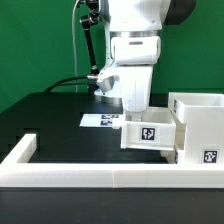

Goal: Assemble drawer

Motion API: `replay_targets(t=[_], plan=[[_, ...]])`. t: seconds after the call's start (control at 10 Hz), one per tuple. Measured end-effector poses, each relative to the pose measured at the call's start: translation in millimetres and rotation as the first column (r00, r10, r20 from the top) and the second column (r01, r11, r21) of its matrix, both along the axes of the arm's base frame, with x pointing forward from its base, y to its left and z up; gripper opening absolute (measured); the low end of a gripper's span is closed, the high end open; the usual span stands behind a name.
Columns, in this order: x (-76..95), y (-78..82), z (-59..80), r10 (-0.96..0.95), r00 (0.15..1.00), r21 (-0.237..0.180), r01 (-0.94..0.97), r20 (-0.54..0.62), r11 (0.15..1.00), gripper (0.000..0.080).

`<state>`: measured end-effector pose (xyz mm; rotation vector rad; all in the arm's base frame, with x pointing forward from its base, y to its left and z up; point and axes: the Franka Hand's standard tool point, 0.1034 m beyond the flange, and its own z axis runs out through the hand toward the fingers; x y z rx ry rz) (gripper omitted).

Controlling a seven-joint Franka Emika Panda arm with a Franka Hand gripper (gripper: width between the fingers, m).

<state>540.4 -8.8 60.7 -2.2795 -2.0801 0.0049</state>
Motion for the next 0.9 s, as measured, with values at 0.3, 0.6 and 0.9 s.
replay_targets(t=[0.3, 0.6, 0.9], plan=[[0.2, 0.3, -2.4, -0.001, 1.0, 0.002, 0.001, 0.009, 1.0, 0.0042], [-2.4, 3.5, -4.0, 0.021, 1.0, 0.003, -0.021, 0.02, 1.0, 0.0042], [-1.7, 4.1, -5.8, 0.017, 0.999, 0.007, -0.017, 0.048, 1.0, 0.0042]])
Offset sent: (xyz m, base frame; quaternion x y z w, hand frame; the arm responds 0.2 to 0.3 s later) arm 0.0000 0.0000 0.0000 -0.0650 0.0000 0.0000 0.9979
